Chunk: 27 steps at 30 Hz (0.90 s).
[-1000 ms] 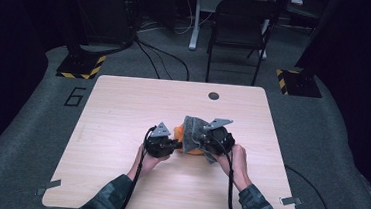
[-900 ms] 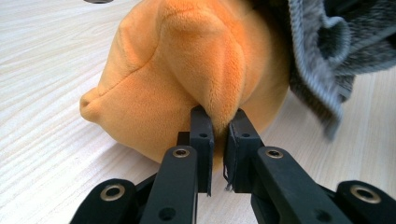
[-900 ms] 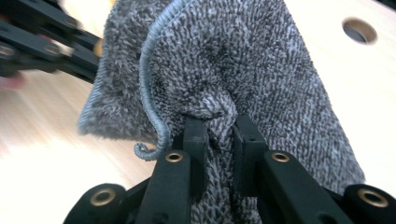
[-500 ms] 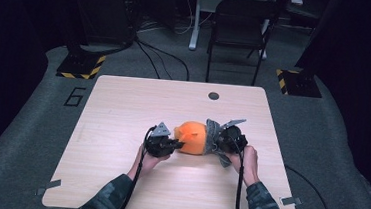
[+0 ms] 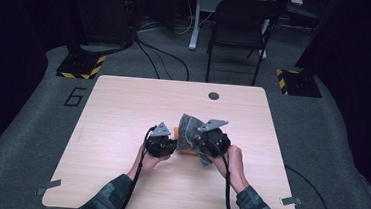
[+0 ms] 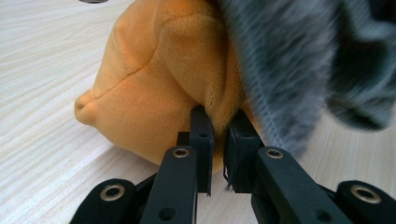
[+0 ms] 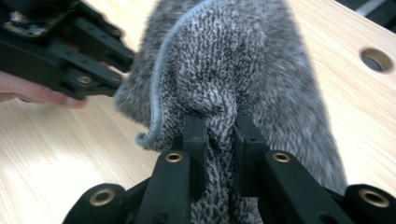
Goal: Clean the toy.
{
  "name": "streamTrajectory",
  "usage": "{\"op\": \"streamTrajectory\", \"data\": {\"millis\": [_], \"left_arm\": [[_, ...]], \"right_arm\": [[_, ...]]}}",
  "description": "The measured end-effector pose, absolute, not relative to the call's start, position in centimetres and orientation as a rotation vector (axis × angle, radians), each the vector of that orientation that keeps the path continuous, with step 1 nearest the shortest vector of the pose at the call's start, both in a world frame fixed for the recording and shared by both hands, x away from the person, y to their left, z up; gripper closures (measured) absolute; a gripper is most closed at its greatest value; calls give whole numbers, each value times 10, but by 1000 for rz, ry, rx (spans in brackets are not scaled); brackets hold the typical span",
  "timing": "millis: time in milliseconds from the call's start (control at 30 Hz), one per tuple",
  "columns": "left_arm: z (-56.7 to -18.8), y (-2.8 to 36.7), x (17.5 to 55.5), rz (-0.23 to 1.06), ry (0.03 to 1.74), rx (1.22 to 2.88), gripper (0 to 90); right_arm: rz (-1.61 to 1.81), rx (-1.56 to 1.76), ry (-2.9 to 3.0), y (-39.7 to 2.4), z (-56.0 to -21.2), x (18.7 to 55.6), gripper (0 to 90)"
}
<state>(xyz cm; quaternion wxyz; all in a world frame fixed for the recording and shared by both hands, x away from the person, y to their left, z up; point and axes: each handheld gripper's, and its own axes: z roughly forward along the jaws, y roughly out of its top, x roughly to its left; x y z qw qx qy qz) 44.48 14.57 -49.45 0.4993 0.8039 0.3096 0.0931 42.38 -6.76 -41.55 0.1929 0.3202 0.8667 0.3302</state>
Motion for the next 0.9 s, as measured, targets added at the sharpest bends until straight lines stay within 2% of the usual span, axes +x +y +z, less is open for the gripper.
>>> {"op": "streamTrajectory", "data": {"millis": [467, 800, 900], "left_arm": [[-495, 145, 445, 206, 754, 1935, 828], [-495, 145, 446, 205, 757, 1936, 827], [-495, 145, 446, 207, 758, 1933, 826]], "right_arm": [[866, 1072, 2452, -108, -435, 444, 787], [712, 1263, 2431, -136, -468, 468, 784], [721, 1286, 2435, -142, -466, 471, 785]]}}
